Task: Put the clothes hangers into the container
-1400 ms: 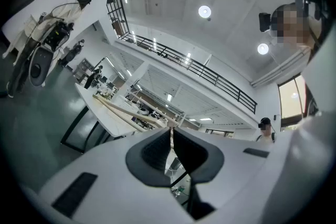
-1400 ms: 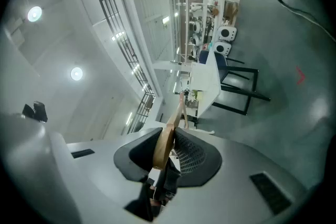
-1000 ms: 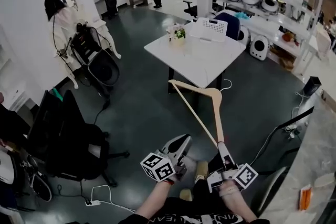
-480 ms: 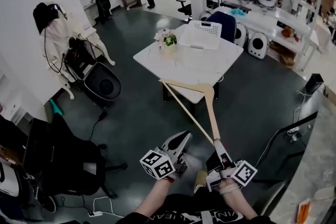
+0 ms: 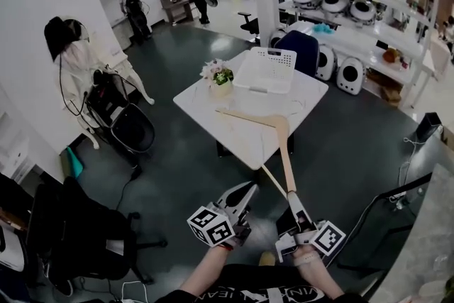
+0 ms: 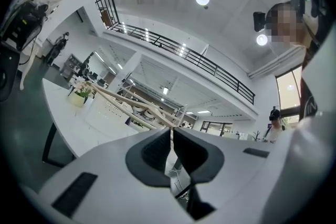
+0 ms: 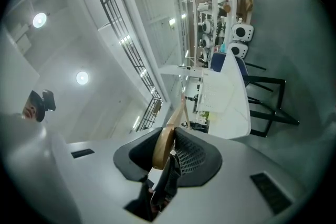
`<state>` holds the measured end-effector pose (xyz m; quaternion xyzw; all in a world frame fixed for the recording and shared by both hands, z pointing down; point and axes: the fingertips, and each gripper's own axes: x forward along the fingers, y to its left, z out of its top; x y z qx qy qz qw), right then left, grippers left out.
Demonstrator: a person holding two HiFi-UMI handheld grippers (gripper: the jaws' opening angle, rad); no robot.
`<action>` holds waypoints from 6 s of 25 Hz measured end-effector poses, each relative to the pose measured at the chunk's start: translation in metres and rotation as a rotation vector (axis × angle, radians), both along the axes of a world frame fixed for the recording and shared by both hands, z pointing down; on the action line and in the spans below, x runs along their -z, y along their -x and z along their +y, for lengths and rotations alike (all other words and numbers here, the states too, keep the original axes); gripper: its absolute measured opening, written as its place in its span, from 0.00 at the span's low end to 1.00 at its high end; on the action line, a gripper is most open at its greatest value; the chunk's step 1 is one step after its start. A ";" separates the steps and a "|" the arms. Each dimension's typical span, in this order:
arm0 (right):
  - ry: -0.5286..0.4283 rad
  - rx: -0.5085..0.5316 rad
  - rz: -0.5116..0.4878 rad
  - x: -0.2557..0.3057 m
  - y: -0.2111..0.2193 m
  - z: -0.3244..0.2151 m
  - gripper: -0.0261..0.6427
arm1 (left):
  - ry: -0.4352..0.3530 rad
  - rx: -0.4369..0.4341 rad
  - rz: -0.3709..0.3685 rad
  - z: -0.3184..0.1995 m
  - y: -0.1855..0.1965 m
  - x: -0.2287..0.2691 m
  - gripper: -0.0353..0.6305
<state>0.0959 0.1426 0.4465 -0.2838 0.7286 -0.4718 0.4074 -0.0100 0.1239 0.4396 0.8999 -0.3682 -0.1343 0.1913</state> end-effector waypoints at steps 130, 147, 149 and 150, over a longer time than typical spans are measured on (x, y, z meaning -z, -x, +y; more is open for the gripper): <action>0.092 -0.149 1.119 -0.005 0.026 -0.485 0.15 | 0.091 -0.088 0.093 -0.440 0.049 -0.019 0.09; 0.083 -0.014 1.178 -0.020 0.039 -0.485 0.16 | 0.114 -0.080 0.096 -0.434 0.050 -0.025 0.09; 0.110 -0.020 1.131 -0.020 0.036 -0.486 0.16 | 0.116 -0.079 0.097 -0.434 0.050 -0.025 0.09; 0.121 -0.024 1.108 -0.019 0.035 -0.488 0.16 | 0.117 -0.080 0.098 -0.434 0.050 -0.025 0.09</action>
